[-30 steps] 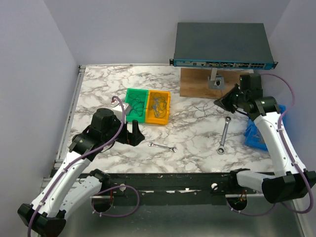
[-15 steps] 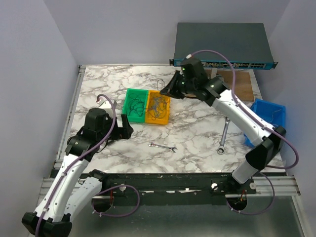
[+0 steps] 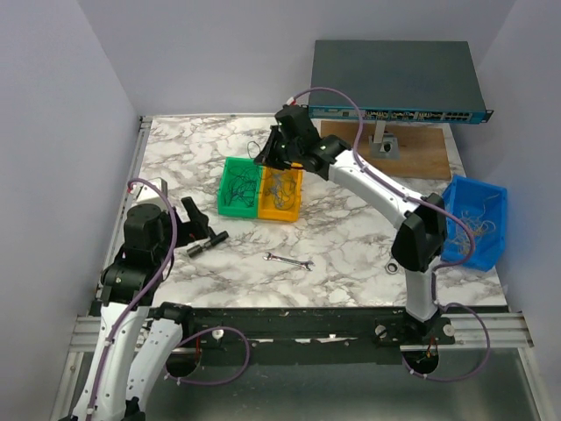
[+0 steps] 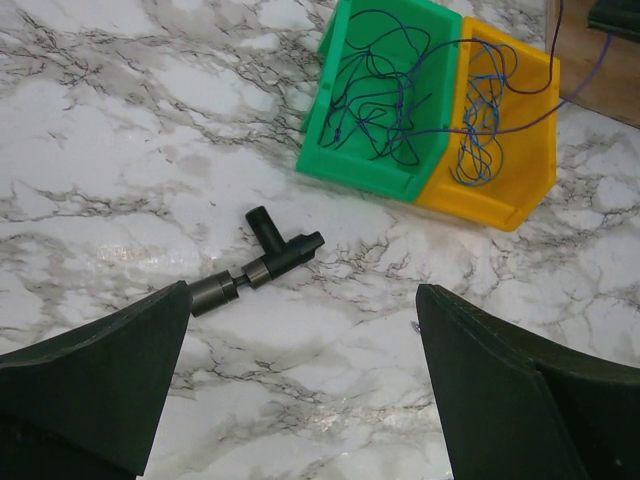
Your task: Untangle the cables
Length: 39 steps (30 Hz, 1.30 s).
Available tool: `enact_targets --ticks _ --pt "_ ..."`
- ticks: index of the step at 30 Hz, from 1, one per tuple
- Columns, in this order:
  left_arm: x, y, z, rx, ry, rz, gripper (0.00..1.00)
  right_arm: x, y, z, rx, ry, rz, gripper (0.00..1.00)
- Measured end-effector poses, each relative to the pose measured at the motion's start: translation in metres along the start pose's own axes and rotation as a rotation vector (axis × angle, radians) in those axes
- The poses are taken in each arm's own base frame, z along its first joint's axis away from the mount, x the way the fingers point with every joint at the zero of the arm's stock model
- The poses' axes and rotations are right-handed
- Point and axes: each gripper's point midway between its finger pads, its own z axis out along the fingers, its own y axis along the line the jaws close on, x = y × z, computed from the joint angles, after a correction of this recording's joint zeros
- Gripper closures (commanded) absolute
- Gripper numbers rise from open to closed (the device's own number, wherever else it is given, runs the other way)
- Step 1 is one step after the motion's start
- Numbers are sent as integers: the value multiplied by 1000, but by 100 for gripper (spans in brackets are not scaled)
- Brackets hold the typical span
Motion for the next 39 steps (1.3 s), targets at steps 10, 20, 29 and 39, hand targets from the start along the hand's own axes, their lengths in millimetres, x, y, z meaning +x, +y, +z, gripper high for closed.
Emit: enact_targets --ticks 10,20,29,39 --pt "4 8 10 -42 39 -13 1 5 -8 83 55 -56 -128 99" --pt "5 6 12 -30 51 -12 1 73 -73 159 224 32 -190 99" --pt "9 -6 15 41 79 7 1 74 -87 165 315 6 -273 51" --pt "13 -17 15 111 99 25 1 33 -49 106 267 -54 -341 34"
